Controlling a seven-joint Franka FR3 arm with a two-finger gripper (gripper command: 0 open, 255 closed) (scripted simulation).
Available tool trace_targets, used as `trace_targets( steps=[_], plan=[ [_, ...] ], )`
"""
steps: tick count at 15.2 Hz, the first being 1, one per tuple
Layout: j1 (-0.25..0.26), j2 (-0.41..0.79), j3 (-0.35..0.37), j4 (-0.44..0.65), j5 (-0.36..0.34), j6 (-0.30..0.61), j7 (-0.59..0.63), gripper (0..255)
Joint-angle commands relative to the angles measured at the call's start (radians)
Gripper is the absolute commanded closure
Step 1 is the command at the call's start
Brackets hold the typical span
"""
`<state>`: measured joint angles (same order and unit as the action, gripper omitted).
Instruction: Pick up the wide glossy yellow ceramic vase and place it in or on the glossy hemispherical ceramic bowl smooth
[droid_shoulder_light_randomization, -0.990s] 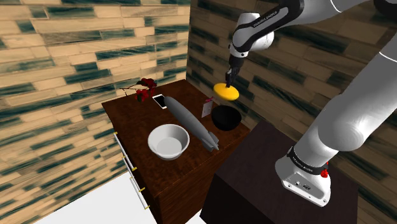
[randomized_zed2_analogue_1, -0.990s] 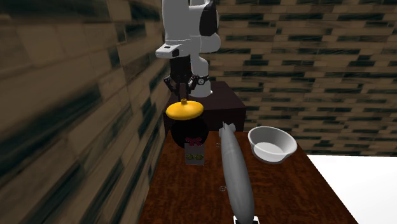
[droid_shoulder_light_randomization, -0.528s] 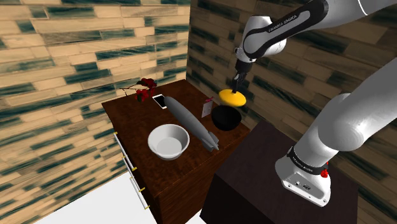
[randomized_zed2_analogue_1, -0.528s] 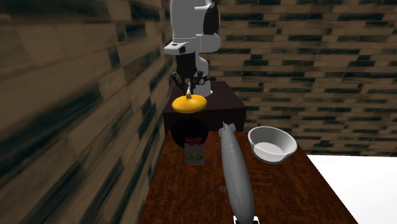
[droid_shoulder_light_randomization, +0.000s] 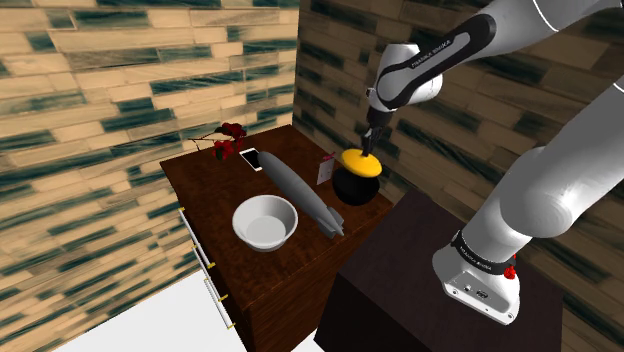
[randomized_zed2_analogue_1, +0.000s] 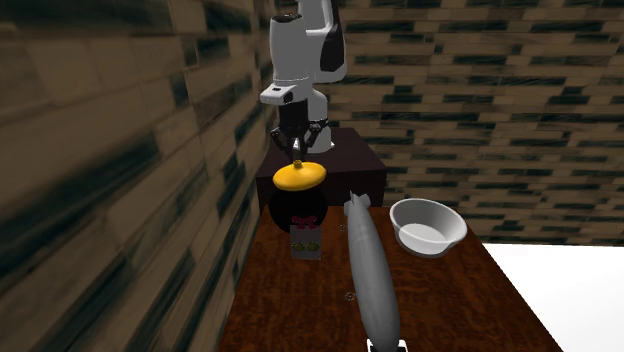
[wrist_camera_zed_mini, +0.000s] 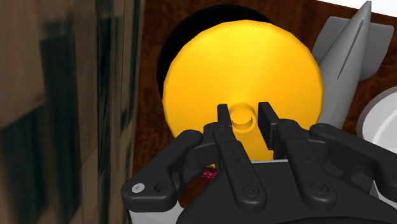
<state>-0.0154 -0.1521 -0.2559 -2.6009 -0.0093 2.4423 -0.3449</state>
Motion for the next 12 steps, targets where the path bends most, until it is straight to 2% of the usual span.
trace_targets(
  steps=[1, 12],
  plan=[
    [0.001, 0.026, -0.004, -0.006, 0.009, 0.032, -0.011, 255],
    [0.013, 0.172, -0.006, -0.027, 0.087, 0.193, -0.071, 255]
  ],
)
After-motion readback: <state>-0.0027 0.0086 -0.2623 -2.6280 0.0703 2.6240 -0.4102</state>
